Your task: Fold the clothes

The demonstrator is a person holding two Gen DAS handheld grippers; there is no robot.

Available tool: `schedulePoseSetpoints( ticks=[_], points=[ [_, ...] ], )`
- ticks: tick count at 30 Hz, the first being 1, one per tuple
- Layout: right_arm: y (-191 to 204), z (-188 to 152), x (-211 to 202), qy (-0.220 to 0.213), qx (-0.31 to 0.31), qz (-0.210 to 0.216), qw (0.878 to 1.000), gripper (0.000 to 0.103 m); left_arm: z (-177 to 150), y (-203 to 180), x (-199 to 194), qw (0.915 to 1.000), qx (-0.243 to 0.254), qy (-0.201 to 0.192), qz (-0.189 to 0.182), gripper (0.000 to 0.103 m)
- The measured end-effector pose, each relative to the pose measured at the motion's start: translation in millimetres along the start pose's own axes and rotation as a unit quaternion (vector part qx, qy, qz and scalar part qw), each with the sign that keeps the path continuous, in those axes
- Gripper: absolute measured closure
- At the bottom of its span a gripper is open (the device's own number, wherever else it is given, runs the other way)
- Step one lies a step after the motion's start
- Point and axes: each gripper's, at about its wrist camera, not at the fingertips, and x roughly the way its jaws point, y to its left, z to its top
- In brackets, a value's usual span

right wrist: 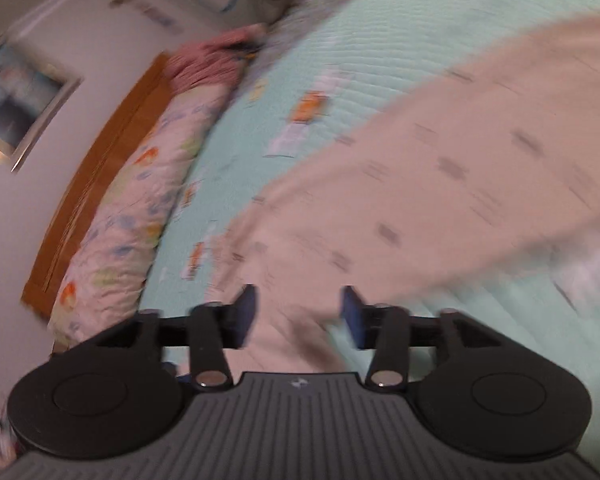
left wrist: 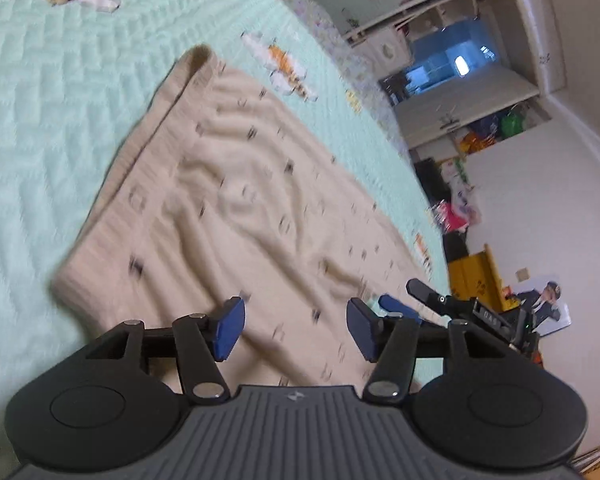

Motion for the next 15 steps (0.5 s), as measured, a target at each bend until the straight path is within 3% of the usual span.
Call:
schedulePoseSetpoints(
  ticks=[4, 11, 15],
  points=[
    [-22, -15, 10, -0.021, 0.080, 0.018, 0.996, 0.046, -12, -1, -5, 0.9998, 0.005, 0.015, 0.016, 0.044],
    [-10, 0, 53, 0.003, 0.122, 0.023, 0.992, 0.045, -11, 5, 1, 0.9994, -0.015, 0.020, 0.023, 0.044],
    [-24, 11, 53, -0.026, 0.179, 0.047, 0.982, 0.045, -12, 4, -2, 0.9992, -0.010, 0.029, 0.025, 0.044]
  ],
)
